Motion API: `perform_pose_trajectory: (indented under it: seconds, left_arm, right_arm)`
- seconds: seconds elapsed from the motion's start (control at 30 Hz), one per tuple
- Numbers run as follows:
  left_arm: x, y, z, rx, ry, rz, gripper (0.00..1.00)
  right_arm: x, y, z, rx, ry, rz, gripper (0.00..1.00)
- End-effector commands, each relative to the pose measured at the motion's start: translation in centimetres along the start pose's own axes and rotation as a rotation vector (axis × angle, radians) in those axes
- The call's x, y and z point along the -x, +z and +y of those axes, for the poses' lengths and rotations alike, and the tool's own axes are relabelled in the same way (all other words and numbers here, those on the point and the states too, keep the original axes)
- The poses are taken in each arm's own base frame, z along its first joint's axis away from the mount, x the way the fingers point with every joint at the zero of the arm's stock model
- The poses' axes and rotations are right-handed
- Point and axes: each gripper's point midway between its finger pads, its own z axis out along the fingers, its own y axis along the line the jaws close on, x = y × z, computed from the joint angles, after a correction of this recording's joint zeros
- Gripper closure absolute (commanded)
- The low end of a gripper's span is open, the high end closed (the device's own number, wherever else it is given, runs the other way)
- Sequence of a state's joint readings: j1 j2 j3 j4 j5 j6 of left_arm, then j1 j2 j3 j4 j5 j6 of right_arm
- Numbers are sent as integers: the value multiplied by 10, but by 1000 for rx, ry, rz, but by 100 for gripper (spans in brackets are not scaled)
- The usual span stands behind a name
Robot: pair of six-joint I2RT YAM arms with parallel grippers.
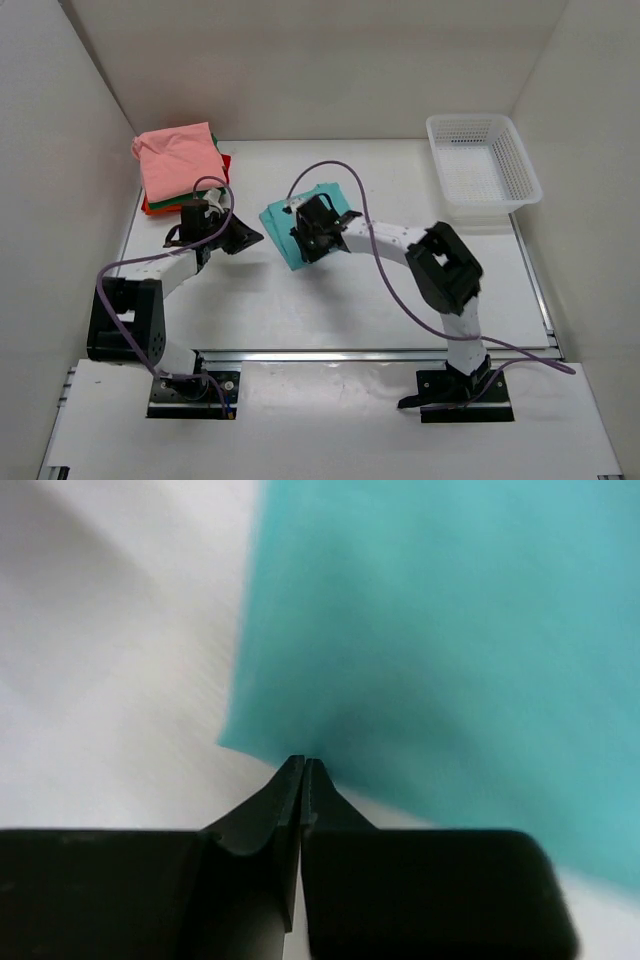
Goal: Fold and stack the t-shirts
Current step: Fold the long partially folded tshirt into a neat square, then put the neatly folded tshirt into the corner of the board with the left arm
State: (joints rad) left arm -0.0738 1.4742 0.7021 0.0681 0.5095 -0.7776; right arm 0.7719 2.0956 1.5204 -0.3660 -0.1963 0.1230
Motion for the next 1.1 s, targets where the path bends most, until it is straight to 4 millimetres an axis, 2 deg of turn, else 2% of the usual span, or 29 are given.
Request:
perform_pose_trajectory:
  seconds: [0.0, 0.03, 0.07, 0.1, 0.13, 0.17, 0.23, 0.3, 0.37, 0.43, 0.5, 0.57, 0.6, 0.63, 0.67, 0.7, 0.73, 0.8, 0.83, 0.93, 0.97, 1.07]
  left_arm:
    - [11, -14, -9, 48, 59, -47, 82]
    - [17, -18, -7, 86, 90, -80, 81]
    - [18, -22, 1, 146, 114, -106, 80]
    - [19, -24, 13, 222, 129, -135, 80]
    - [21, -27, 16, 242, 144, -151, 79]
    - [19, -28, 23, 271, 146, -160, 78]
    - [14, -24, 33, 279, 127, -153, 66]
    - [6, -17, 39, 300, 126, -140, 61]
    - [7, -9, 38, 279, 122, -148, 55]
    - [7, 0, 27, 187, 114, -167, 52]
    - [3, 6, 26, 167, 69, -173, 50]
    - [14, 10, 21, 201, 83, -188, 44]
    - [8, 16, 29, 243, 101, -158, 43]
    - [9, 21, 22, 254, 115, -137, 41]
    - [11, 27, 24, 279, 123, -112, 40]
    - [4, 33, 30, 293, 114, -72, 40]
    - [8, 35, 27, 292, 105, -66, 38]
    - [6, 42, 35, 322, 85, -46, 38]
    - [2, 45, 36, 331, 80, -31, 37]
    - [5, 51, 32, 341, 100, -21, 35]
    - [7, 53, 30, 345, 104, -19, 32]
    - [5, 61, 27, 354, 127, 8, 31]
  right_arm:
    - [28, -77, -61, -456, 23, -252, 99]
    - [39, -93, -68, -499, 34, -329, 100]
    - [34, -108, -79, -511, 74, -360, 100]
    - [25, -114, -80, -481, 123, -363, 100]
    - [25, -120, -90, -462, 158, -372, 100]
    - [15, -125, -100, -443, 212, -365, 100]
    - [3, -137, -115, -450, 249, -371, 100]
    - [-1, -145, -131, -449, 283, -381, 100]
    - [-10, -150, -135, -432, 301, -366, 100]
    - [-19, -152, -137, -427, 319, -372, 100]
    - [-24, -152, -140, -422, 332, -380, 100]
    - [-29, -154, -140, -410, 337, -378, 100]
    - [-31, -154, -143, -415, 347, -378, 100]
    - [-33, -155, -143, -409, 356, -377, 100]
    - [-36, -158, -144, -411, 361, -378, 100]
    - [-34, -159, -145, -401, 373, -390, 100]
    - [-34, -165, -146, -399, 386, -405, 100]
    - [-32, -169, -140, -370, 390, -430, 100]
    - [-36, -173, -143, -376, 412, -440, 100]
    - [-34, -181, -137, -348, 401, -489, 99]
    - [-32, -185, -135, -338, 401, -506, 100]
    - [-31, -189, -140, -329, 402, -516, 100]
